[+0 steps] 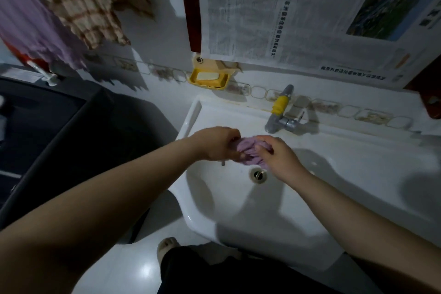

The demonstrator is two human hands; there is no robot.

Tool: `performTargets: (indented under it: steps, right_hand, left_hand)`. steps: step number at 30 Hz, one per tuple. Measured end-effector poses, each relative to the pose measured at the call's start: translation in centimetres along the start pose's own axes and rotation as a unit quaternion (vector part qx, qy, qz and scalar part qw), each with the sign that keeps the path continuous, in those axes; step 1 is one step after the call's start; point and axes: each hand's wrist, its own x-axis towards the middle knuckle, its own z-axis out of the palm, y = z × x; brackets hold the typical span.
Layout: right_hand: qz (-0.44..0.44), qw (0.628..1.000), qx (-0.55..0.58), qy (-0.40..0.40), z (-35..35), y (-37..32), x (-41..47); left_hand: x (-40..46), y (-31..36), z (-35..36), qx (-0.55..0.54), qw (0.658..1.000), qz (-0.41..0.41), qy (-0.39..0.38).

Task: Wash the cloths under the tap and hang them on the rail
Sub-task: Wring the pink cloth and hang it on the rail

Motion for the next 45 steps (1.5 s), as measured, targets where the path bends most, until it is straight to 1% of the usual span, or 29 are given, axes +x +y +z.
performTargets:
  steps: [1, 2, 4, 6, 8, 10, 13, 14, 15, 17, 18, 19, 20, 21, 23, 25, 26, 28, 29, 30, 32, 34, 36, 39, 41, 42, 43, 44, 45]
  right_hand:
    - [-0.014, 0.999, -0.027, 0.012, 0.5, -0.5, 0.3]
    - [-0.026, 0.999, -0.043, 0.020, 1.2, -1.0, 0.7]
    - [-0.053, 0.996, -0.068, 0.033, 2.9, -2.6, 1.5]
    - [-0.080, 0.988, -0.116, 0.062, 4.8, -4.8, 2.3]
    - [-0.102, 0.980, -0.141, 0.098, 6.3, -7.5, 3.2]
    - [-0.113, 0.983, -0.093, 0.114, 7.8, -10.8, 3.7]
    - [-0.099, 0.988, 0.017, 0.120, 9.7, -16.4, 4.4]
    - [-0.092, 0.987, 0.069, 0.115, 10.2, -18.1, 4.8]
    - [-0.078, 0.984, 0.125, 0.099, 10.6, -19.8, 5.0]
    - [-0.036, 0.975, 0.216, 0.030, 11.4, -22.4, 5.7]
    - [-0.020, 0.971, 0.238, 0.001, 11.9, -23.4, 6.0]
    - [-0.010, 0.968, 0.250, -0.011, 12.4, -24.3, 6.4]
    - [-0.007, 0.964, 0.265, -0.003, 12.8, -24.9, 7.0]
    - [-0.009, 0.959, 0.284, 0.006, 13.0, -25.5, 7.4]
    - [-0.022, 0.961, 0.277, 0.007, 13.1, -26.1, 8.6]
    - [-0.065, 0.990, 0.118, -0.050, 13.1, -27.1, 9.1]
    - [-0.093, 0.990, 0.056, -0.093, 13.6, -27.7, 9.3]
    - [-0.128, 0.978, 0.011, -0.162, 15.2, -29.2, 9.4]
    - [-0.140, 0.974, 0.004, -0.178, 16.0, -29.8, 9.5]
    - [-0.145, 0.974, -0.009, -0.173, 16.6, -30.1, 9.9]
    - [-0.158, 0.981, -0.016, -0.115, 16.7, -30.9, 10.8]
    - [-0.168, 0.985, -0.017, -0.040, 16.0, -31.3, 11.7]
    - [-0.172, 0.984, 0.027, -0.026, 14.9, -32.0, 11.9]
    - [-0.169, 0.977, 0.079, -0.102, 13.9, -32.8, 11.7]
    - [-0.156, 0.973, 0.101, -0.136, 13.1, -32.5, 11.9]
    - [-0.157, 0.973, 0.116, -0.123, 12.8, -32.3, 12.3]
    - [-0.161, 0.973, 0.149, -0.078, 12.5, -32.0, 12.7]
    - [-0.162, 0.966, 0.200, -0.005, 12.3, -31.7, 13.1]
    - [-0.172, 0.948, 0.257, 0.079, 12.1, -31.3, 13.2]
  left_hand:
    - [-0.4, -0.9, -0.1, -0.065, 0.998, -0.015, -0.013]
    - [-0.8, -1.8, -0.3, -0.088, 0.996, -0.020, -0.014]
    - [-1.8, -3.8, -0.8, -0.068, 0.997, -0.027, -0.012]
    - [-3.1, -6.4, -1.8, -0.086, 0.996, -0.015, 0.031]
    - [-4.7, -9.3, -3.7, -0.160, 0.983, 0.006, 0.089]
    - [-6.6, -12.3, -5.9, -0.277, 0.950, 0.011, 0.144]
    - [-9.1, -16.7, -8.9, -0.380, 0.906, -0.016, 0.186]
    - [-9.9, -18.1, -9.6, -0.429, 0.883, -0.022, 0.191]
    - [-10.5, -19.3, -10.3, -0.493, 0.849, -0.029, 0.189]
    - [-11.7, -21.2, -12.0, -0.658, 0.739, -0.038, 0.138]
    - [-12.3, -22.0, -12.9, -0.714, 0.692, -0.031, 0.104]
    - [-12.9, -22.8, -13.7, -0.744, 0.663, -0.022, 0.079]
    - [-13.5, -23.6, -14.4, -0.750, 0.658, -0.012, 0.065]
    - [-13.9, -24.4, -15.0, -0.745, 0.665, 0.000, 0.050]
    - [-14.7, -25.4, -15.9, -0.706, 0.706, 0.024, 0.041]
    - [-15.2, -25.7, -16.5, -0.651, 0.756, 0.036, 0.057]
    - [-15.3, -25.6, -16.7, -0.632, 0.771, 0.039, 0.068]
    - [-15.3, -25.0, -17.2, -0.598, 0.797, 0.036, 0.079]
    - [-15.3, -24.7, -17.7, -0.565, 0.819, 0.032, 0.090]
    - [-15.3, -24.6, -18.2, -0.511, 0.851, 0.023, 0.117]
    - [-15.6, -25.7, -19.4, -0.358, 0.915, -0.007, 0.187]
    - [-16.3, -27.7, -20.0, -0.265, 0.937, -0.056, 0.222]
    - [-17.0, -28.9, -20.1, -0.260, 0.940, -0.072, 0.207]
    - [-17.6, -28.7, -20.3, -0.290, 0.941, -0.047, 0.170]
    - [-18.5, -29.0, -20.4, -0.371, 0.921, -0.002, 0.118]
    - [-19.1, -29.6, -20.2, -0.431, 0.897, 0.028, 0.091]
    - [-19.7, -30.1, -19.8, -0.496, 0.863, 0.052, 0.072]
    - [-19.9, -30.5, -19.3, -0.550, 0.830, 0.055, 0.078]
    - [-19.8, -30.5, -18.7, -0.587, 0.799, 0.034, 0.125]
